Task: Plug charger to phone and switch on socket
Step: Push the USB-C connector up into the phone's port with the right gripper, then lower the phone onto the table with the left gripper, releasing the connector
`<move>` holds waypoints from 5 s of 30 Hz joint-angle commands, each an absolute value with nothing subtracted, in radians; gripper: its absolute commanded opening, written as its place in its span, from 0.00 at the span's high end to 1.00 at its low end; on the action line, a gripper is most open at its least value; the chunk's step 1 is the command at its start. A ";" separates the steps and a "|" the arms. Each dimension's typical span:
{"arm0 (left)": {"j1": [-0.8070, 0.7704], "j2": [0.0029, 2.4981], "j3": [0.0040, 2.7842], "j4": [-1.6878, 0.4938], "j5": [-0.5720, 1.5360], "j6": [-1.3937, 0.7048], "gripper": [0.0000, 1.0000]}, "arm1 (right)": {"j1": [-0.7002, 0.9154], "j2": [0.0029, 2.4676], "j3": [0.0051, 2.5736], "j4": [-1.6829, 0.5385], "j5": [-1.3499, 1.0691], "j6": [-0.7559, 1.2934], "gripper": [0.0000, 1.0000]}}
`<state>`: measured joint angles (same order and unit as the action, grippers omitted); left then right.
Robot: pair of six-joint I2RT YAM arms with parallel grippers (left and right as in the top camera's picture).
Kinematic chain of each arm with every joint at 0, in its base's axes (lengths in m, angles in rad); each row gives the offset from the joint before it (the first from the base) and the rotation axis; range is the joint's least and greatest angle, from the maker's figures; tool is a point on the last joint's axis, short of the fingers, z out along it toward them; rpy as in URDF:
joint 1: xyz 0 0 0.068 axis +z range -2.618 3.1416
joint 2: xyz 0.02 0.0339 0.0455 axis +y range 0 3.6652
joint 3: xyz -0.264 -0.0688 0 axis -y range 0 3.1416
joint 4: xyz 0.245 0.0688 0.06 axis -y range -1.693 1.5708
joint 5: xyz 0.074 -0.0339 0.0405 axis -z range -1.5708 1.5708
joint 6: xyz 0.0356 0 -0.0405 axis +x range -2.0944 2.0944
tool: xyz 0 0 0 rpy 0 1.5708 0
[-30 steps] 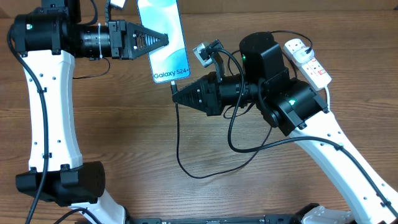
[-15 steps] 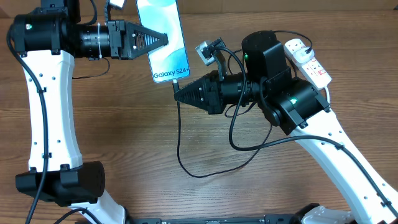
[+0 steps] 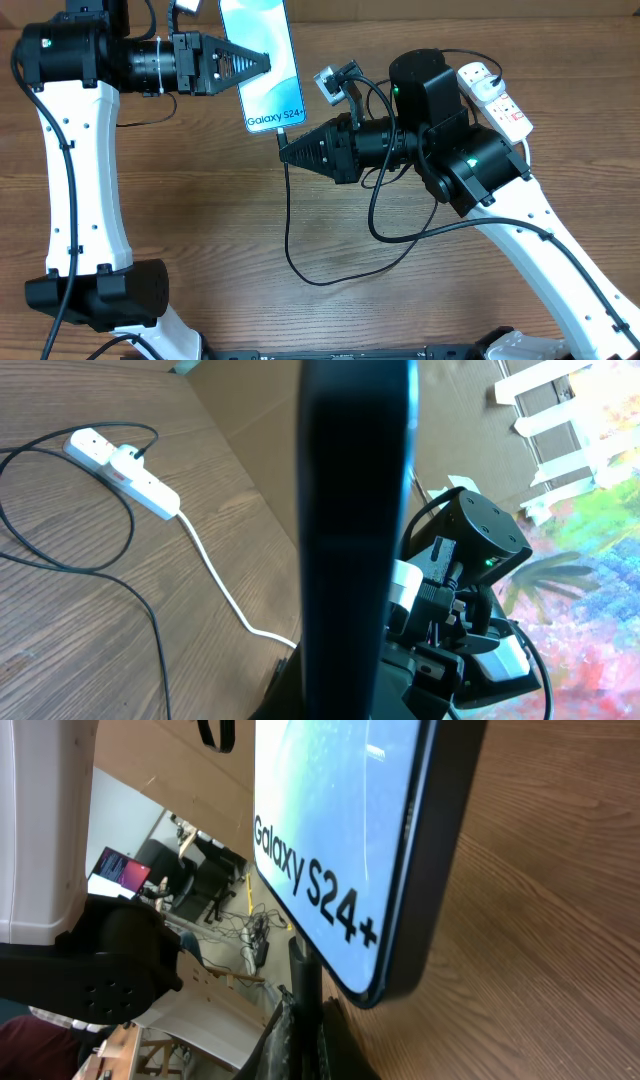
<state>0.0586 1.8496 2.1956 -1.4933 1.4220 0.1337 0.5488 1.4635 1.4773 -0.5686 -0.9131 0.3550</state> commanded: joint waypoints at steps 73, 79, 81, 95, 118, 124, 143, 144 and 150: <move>0.004 1.839 2.220 -1.617 1.398 0.233 0.96 | 0.491 1.467 1.494 -0.488 -0.919 0.374 0.96; 0.004 1.839 2.220 -1.622 1.368 0.233 0.96 | 0.486 1.467 1.494 -0.488 -0.918 0.374 0.91; 0.004 1.839 2.220 -1.621 1.359 0.233 0.96 | 0.486 1.467 1.494 -0.492 -0.918 0.374 0.78; 0.026 1.844 2.220 -1.490 1.071 0.069 0.96 | 0.486 1.467 1.494 -0.621 -0.777 0.366 0.31; -0.180 2.234 2.148 -1.385 0.747 0.072 0.94 | 0.481 1.467 1.494 -1.035 -0.092 0.431 0.00; -0.234 2.338 2.148 -1.304 0.744 0.071 0.95 | 0.481 1.472 1.494 -1.071 0.049 0.530 0.00; -0.247 2.495 2.148 -1.214 0.684 0.046 0.95 | 0.481 1.553 1.493 -1.087 0.059 0.527 0.00; -0.247 2.495 2.148 -1.212 0.670 0.033 0.94 | 0.481 1.553 1.494 -1.087 0.059 0.527 0.00; -0.250 2.495 2.148 -1.208 0.569 -0.031 0.93 | 0.481 1.553 1.494 -1.087 0.059 0.527 0.00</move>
